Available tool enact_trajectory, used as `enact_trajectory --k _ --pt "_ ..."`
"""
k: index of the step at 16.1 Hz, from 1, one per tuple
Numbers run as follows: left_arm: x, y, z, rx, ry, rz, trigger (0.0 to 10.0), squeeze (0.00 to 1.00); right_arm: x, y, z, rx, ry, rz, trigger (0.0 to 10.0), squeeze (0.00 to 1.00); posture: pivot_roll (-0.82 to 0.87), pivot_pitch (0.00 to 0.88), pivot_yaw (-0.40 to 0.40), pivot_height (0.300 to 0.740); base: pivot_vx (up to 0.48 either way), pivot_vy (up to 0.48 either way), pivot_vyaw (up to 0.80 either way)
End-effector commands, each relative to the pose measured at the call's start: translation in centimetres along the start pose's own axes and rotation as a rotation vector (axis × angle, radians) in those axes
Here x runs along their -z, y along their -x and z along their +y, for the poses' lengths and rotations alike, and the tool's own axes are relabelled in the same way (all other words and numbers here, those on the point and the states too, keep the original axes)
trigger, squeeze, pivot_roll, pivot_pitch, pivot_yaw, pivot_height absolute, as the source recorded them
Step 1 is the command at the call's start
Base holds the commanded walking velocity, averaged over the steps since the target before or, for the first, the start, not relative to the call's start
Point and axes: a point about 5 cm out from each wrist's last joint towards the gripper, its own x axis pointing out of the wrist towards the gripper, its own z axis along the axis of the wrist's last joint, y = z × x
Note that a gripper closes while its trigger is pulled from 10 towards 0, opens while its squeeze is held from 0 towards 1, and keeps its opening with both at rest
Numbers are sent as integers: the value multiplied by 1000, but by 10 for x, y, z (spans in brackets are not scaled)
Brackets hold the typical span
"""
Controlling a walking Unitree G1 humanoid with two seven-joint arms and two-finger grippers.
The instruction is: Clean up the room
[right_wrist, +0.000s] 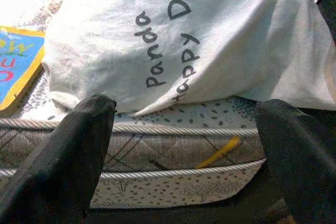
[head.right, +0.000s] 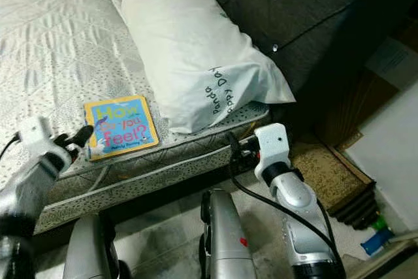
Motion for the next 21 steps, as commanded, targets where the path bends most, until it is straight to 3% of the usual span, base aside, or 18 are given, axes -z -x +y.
enact_trajectory --k 1,3,6,7,10,16,20,21 --pt "-6 9 0 -7 7 -51 10000 1000 1 -1 -3 20 -10 -2 10000 0 -83 123 -63 523 0 0 0" --pt "-1 35 4 -36 -29 -121 10000 1000 -1 -5 -1 39 -43 -14 10000 0 -61 110 -57 523 0 0 0" --pt "13 69 -17 -34 -126 -152 10000 1000 1 -12 2 72 -118 -11 10000 0 -17 78 -49 523 0 0 0" --pt "13 76 -22 -52 -124 -194 10000 1000 2 -14 3 82 -142 -11 10000 0 -11 65 -48 523 0 0 0" --pt "10 80 -35 -17 -144 -254 10000 1000 0 -16 4 91 -190 -22 10000 0 -5 25 -42 523 0 0 0" --pt "19 73 -62 59 -128 -224 10000 1000 -6 -29 6 133 -307 -53 10000 0 -5 0 -17 523 0 0 0" --pt "21 67 -65 56 -120 -220 10000 1000 -10 -36 10 120 -316 -70 10000 0 0 0 -19 548 0 0 -327" --pt "21 66 -65 56 -120 -220 10000 608 -10 -37 10 119 -319 -70 10000 0 -1 0 -19 556 0 0 -431"
